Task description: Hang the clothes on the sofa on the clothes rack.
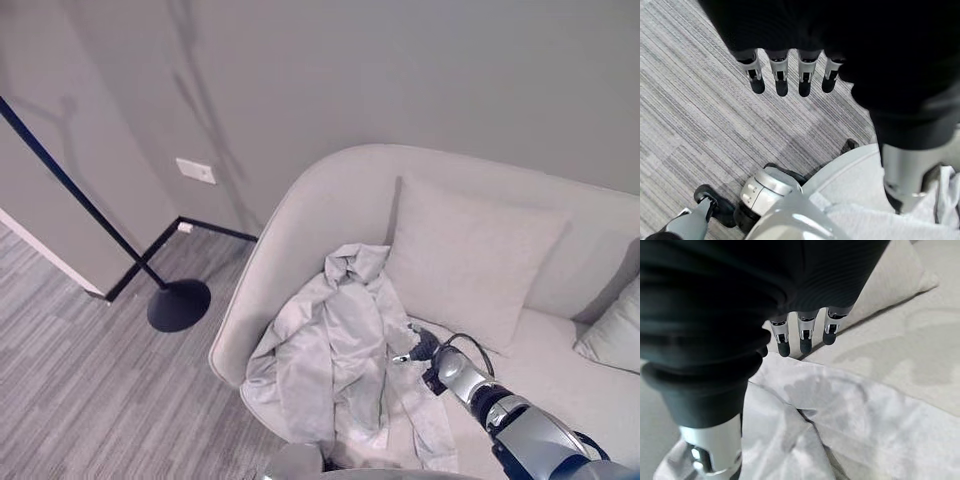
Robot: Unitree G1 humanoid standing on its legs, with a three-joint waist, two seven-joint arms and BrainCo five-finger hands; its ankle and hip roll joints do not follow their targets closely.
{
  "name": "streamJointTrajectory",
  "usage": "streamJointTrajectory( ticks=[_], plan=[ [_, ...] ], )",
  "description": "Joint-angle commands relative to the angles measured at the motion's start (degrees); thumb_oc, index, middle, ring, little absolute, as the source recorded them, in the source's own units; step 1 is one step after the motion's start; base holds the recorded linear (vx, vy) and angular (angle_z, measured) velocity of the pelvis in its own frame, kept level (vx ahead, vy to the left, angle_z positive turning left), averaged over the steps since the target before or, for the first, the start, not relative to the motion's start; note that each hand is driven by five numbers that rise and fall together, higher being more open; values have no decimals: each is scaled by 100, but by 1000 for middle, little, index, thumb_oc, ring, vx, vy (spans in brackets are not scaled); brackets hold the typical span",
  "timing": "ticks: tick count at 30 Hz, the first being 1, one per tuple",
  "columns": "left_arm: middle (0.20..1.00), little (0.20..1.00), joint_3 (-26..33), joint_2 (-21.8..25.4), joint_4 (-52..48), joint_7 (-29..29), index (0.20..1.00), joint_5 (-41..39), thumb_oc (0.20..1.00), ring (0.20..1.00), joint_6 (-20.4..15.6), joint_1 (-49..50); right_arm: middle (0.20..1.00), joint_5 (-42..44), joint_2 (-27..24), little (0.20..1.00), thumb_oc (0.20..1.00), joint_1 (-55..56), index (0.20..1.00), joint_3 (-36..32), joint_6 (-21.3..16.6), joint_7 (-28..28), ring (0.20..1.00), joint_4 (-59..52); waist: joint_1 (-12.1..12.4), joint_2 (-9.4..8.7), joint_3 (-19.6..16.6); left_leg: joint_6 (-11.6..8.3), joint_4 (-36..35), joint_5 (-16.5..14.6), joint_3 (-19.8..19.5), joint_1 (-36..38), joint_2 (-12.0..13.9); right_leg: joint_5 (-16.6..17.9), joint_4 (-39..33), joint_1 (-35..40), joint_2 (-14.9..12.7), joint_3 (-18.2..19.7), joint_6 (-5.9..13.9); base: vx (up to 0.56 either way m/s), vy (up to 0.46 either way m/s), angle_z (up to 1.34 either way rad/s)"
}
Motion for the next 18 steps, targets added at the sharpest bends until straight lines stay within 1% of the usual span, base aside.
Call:
streamJointTrajectory(
  ticks=[1, 2, 3, 4, 6, 8, 9, 10, 11, 12, 13, 15, 16, 17, 18],
  plan=[
    [1000, 1000, -417, -337, -4, 289, 1000, -91, 1000, 1000, -133, -742, 1000, 515, -365, 1000, 1000, -1622, 1000, -197, 43, -1017, 1000, 702, 382, 563, 1414, -902, 137, 211, -472, 32, 951, 825, -247, 17, -345, -233, 64, -383, 166, 10],
    [1000, 1000, -415, -337, -2, 291, 1000, -92, 1000, 1000, -131, -763, 1000, 517, -367, 1000, 1000, -1644, 1000, -201, 37, -1019, 1000, 715, 384, 568, 1432, -902, 162, 201, -476, 20, 956, 820, -232, 9, -342, -232, 63, -563, 253, 44],
    [1000, 1000, -524, -304, -150, 397, 1000, -120, 1000, 1000, -213, -931, 1000, 632, -470, 1000, 1000, -2072, 1000, -300, 77, -1231, 1000, 976, 467, 737, 1854, -931, 407, 227, -506, -270, 997, 845, -85, -142, -429, -263, 50, -355, 174, 46],
    [1000, 1000, -618, -264, -241, 481, 1000, -111, 1000, 1000, -276, -1092, 1000, 629, -580, 1000, 1000, -2419, 1000, -181, 162, -1320, 1000, 1243, 565, 929, 2257, -962, 810, 275, -554, -617, 1014, 878, 162, -276, -517, -258, 41, -388, 241, 44],
    [1000, 1000, -783, -268, -279, 556, 1000, -83, 1000, 1000, -334, -1107, 1000, 638, -526, 1000, 1000, -2472, 1000, -63, 246, -1261, 1000, 1549, 685, 1122, 2274, -962, 1312, 262, -652, -1218, 1064, 902, 496, -666, -582, -240, 19, -185, 196, 7],
    [1000, 1000, -975, -281, -162, 633, 1000, -33, 1000, 1000, -398, -1093, 1000, 744, -420, 1000, 1000, -2456, 1000, -114, 320, -1192, 1000, 1754, 765, 1284, 2274, -954, 1756, 240, -728, -1661, 1136, 950, 738, -984, -653, -211, 0, -75, 216, -15],
    [1000, 1000, -1100, -329, -60, 684, 1000, 65, 1000, 1000, -439, -1045, 1000, 743, -353, 1000, 1000, -2372, 1000, -77, 359, -1161, 1000, 1778, 834, 1409, 2274, -941, 2110, 209, -738, -1983, 1179, 999, 836, -1136, -673, -170, -8, -16, 297, -32],
    [1000, 1000, -1219, -355, -34, 687, 1000, 154, 1000, 1000, -432, -1023, 1000, 618, -229, 1000, 1000, -2266, 1000, 172, 417, -1027, 1000, 1806, 935, 1485, 2274, -962, 2278, 179, -737, -2163, 1247, 1034, 842, -1177, -723, -234, 3, 11, 319, -34],
    [1000, 1000, -1291, -386, -86, 651, 1000, 241, 1000, 1000, -453, -1015, 200, 461, -106, 200, 200, -2223, 200, 501, 459, -780, 200, 1872, 1026, 1553, 2274, -989, 2439, 125, -737, -2329, 1335, 1057, 836, -1164, -760, -296, 12, 62, 210, -40],
    [1000, 1000, -1361, -363, -211, 597, 1000, 457, 1000, 1000, -496, -970, 200, 221, -27, 200, 200, -2297, 200, 1080, 495, -430, 200, 1812, 1153, 1480, 2274, -1055, 2507, 43, -767, -2392, 1422, 1068, 711, -1021, -749, -293, 12, 85, 100, -79],
    [1000, 1000, -1443, -355, -260, 584, 1000, 525, 1000, 1000, -507, -965, 200, 365, -52, 200, 200, -2386, 200, 1140, 470, -412, 200, 1701, 1226, 1396, 2274, -1078, 2482, -55, -762, -2321, 1472, 1070, 566, -842, -712, -246, 9, 70, 19, -79],
    [1000, 1000, -1442, -355, -250, 574, 1000, 533, 1000, 1000, -506, -987, 200, 433, -63, 200, 200, -2416, 200, 1122, 447, -415, 200, 1638, 1241, 1346, 2274, -1087, 2430, -34, -761, -2305, 1483, 1086, 487, -785, -699, -231, 6, 37, -25, -22],
    [1000, 1000, -1400, -340, -165, 549, 1000, 537, 1000, 1000, -470, -1041, 200, 617, -67, 200, 200, -2368, 200, 1070, 375, -453, 200, 1412, 1218, 1201, 2274, -1119, 2335, -86, -762, -2123, 1496, 1091, 285, -525, -689, -126, -11, 63, -54, 2],
    [1000, 1000, -1377, -317, -132, 551, 1000, 540, 1000, 1000, -463, -1061, 200, 685, -79, 200, 200, -2365, 200, 1011, 348, -463, 200, 1341, 1194, 1151, 2274, -1143, 2305, -86, -761, -2051, 1492, 1093, 244, -451, -696, -120, -10, 91, -65, -21],
    [1000, 1000, -1332, -257, -70, 561, 1000, 553, 1000, 1000, -449, -1071, 200, 875, -122, 200, 200, -2372, 200, 834, 294, -460, 200, 1087, 1139, 1041, 2274, -1150, 2187, -100, -737, -1827, 1476, 1093, 158, -292, -722, -99, -26, 52, -36, -26]
  ],
)
